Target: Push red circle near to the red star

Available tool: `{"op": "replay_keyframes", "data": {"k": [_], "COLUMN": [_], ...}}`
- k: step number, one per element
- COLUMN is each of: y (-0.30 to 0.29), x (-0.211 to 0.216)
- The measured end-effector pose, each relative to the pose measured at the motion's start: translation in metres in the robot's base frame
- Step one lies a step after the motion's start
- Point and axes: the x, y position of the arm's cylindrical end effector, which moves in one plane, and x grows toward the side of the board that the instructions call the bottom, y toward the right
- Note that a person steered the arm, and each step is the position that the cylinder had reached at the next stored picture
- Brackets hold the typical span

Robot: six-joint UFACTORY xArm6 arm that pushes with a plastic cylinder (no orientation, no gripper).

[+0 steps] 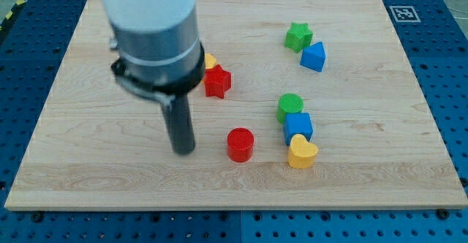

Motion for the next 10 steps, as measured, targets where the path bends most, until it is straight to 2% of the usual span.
{"op": "replay_keyframes", "data": {"k": [1, 2, 3, 4, 5, 6, 7, 8, 9, 10], "y": [0.073, 0.115, 0.118, 0.089, 0.091, 0.092, 0.073, 0.048, 0.048, 0.048], "x": [0.046, 0.05, 0.002, -0.015, -0.016, 0.011, -0.003, -0.039, -0.079, -0.098]}}
